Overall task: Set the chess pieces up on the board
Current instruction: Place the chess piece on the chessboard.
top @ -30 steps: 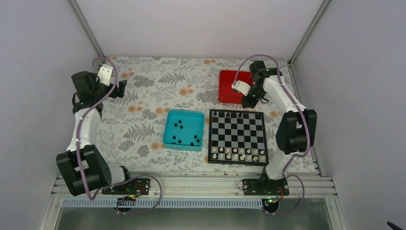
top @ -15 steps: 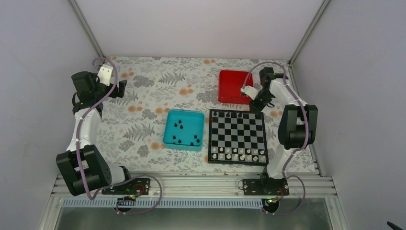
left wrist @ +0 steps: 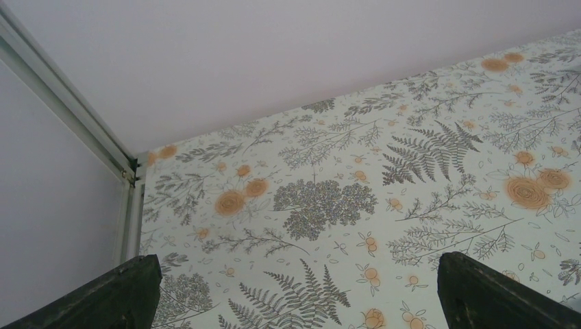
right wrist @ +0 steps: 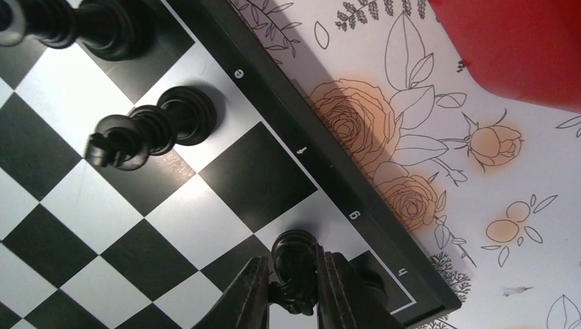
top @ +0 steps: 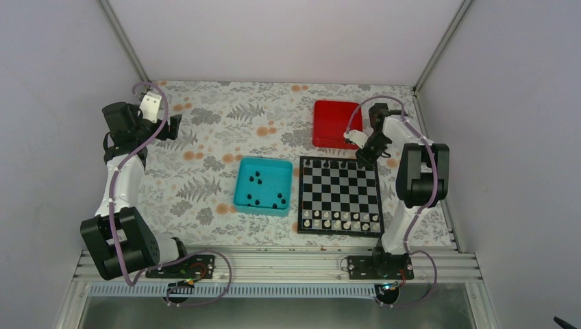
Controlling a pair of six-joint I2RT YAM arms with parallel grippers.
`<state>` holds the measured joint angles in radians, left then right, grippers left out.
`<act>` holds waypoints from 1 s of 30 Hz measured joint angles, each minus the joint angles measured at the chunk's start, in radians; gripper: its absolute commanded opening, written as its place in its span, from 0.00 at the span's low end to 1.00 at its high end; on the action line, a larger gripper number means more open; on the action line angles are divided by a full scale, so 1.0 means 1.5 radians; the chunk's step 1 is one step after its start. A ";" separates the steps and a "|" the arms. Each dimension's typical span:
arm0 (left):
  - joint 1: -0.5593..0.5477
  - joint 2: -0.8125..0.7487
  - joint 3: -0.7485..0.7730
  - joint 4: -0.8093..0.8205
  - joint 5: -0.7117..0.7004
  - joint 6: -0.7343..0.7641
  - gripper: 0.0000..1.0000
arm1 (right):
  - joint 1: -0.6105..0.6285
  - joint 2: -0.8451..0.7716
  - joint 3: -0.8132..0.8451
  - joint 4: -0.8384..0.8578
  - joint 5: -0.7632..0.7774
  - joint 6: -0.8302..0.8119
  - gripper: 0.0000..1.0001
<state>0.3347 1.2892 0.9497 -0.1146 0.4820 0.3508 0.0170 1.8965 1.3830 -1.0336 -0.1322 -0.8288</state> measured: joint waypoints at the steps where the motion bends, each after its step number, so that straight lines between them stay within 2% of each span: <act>1: 0.000 0.000 0.000 0.000 0.000 0.000 1.00 | 0.000 0.001 0.000 0.002 0.001 0.000 0.17; 6: 0.000 0.000 0.000 0.000 0.000 0.000 1.00 | -0.003 0.005 0.000 0.009 0.005 0.000 0.18; 14: 0.000 0.000 0.000 0.000 0.000 0.000 1.00 | -0.008 0.006 0.000 0.013 0.007 -0.001 0.27; 19: 0.000 0.000 0.000 0.000 0.000 0.000 1.00 | -0.009 0.006 0.006 0.001 -0.010 -0.008 0.29; 30: 0.000 0.000 0.000 0.000 -0.001 0.000 1.00 | 0.002 -0.012 0.124 -0.073 -0.029 -0.009 0.36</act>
<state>0.3347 1.2892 0.9497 -0.1150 0.4812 0.3508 0.0196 1.8778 1.5696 -1.1439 -0.1761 -0.8425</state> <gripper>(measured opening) 0.999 0.337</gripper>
